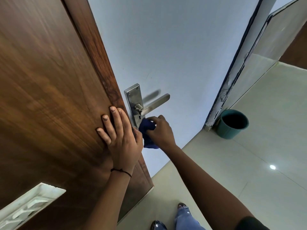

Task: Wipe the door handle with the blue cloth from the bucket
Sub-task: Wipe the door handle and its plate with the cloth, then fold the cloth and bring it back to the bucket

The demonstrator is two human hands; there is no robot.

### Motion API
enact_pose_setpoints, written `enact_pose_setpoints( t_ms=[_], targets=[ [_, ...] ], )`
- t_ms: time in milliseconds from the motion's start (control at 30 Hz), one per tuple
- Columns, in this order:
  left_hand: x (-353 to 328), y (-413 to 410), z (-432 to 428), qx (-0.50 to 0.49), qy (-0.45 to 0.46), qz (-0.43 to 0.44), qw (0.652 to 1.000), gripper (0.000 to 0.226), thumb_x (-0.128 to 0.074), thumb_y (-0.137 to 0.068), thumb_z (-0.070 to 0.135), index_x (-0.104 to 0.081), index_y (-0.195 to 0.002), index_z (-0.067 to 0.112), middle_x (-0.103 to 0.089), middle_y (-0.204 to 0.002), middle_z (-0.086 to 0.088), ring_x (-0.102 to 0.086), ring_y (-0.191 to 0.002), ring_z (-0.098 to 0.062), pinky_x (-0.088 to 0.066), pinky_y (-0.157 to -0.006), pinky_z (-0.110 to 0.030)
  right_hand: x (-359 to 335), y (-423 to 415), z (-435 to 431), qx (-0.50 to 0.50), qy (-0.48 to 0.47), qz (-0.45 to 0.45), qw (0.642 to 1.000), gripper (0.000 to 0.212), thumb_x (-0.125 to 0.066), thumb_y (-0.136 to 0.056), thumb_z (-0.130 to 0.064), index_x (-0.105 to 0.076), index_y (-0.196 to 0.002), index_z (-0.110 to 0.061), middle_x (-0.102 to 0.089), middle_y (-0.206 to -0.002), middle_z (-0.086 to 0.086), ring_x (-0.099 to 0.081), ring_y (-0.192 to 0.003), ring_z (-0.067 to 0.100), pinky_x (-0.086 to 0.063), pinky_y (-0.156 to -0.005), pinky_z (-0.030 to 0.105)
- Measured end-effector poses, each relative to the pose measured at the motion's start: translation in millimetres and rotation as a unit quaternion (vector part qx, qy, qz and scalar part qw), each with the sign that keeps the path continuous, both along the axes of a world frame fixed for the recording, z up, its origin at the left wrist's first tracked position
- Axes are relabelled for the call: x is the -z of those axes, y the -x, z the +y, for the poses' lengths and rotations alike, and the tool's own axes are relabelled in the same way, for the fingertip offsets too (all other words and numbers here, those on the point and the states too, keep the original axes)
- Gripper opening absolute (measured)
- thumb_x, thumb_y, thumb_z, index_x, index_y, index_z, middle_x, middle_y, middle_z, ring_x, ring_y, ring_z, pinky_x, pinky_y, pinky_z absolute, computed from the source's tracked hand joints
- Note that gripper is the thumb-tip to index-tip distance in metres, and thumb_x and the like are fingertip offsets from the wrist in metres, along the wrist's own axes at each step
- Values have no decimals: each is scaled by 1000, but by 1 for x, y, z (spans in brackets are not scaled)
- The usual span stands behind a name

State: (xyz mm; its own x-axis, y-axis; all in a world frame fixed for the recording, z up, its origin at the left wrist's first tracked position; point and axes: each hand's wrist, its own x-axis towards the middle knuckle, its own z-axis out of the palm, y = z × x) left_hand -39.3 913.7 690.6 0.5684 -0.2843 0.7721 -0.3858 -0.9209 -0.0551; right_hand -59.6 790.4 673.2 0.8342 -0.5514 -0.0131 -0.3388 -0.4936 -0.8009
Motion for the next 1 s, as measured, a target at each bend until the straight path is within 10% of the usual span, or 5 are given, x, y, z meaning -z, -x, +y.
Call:
enact_pose_setpoints(
  t_ms=[267,400,600,733,1000],
  targets=[
    [9,24,-55,218,126,133,959,80,-50,-81,6,-9,-150,16,2,-159,-13,8,-148,-21,7,-119,-38,11,61,-80,107,-96,-25,989,41,-67,-76,-20,-62,-117,-22,-61,-116,1,-62,-92,15,-41,-62,13],
    [16,35,-128,399,108,282,866,58,-45,-93,15,-25,-147,9,-25,-156,-6,-13,-148,-18,-10,-121,-39,7,100,-141,171,-177,-84,966,38,-73,-74,-18,-63,-110,-20,-69,-108,-2,-68,-90,15,-49,-68,22],
    [22,88,-268,444,159,615,633,49,-52,-94,27,-36,-141,25,-40,-141,16,-39,-128,2,-30,-96,0,-3,172,-257,209,-239,-128,939,36,-76,-77,-16,-58,-108,-18,-72,-100,7,-69,-87,23,-53,-61,30],
    [22,119,-359,444,185,642,597,21,-55,-90,18,-63,-109,15,-69,-108,-1,-63,-102,-13,-54,-87,-28,-7,226,-335,219,-271,-137,927,37,-75,-78,-11,-57,-105,-27,-69,-108,7,-67,-98,26,-57,-74,36],
    [31,145,-516,410,208,758,463,15,-56,-90,3,-66,-90,13,-66,-79,4,-61,-64,6,-45,-59,-8,-4,305,-463,230,-316,-95,916,41,-77,-76,-12,-65,-114,-19,-73,-99,5,-66,-81,17,-52,-63,27]
  ],
)
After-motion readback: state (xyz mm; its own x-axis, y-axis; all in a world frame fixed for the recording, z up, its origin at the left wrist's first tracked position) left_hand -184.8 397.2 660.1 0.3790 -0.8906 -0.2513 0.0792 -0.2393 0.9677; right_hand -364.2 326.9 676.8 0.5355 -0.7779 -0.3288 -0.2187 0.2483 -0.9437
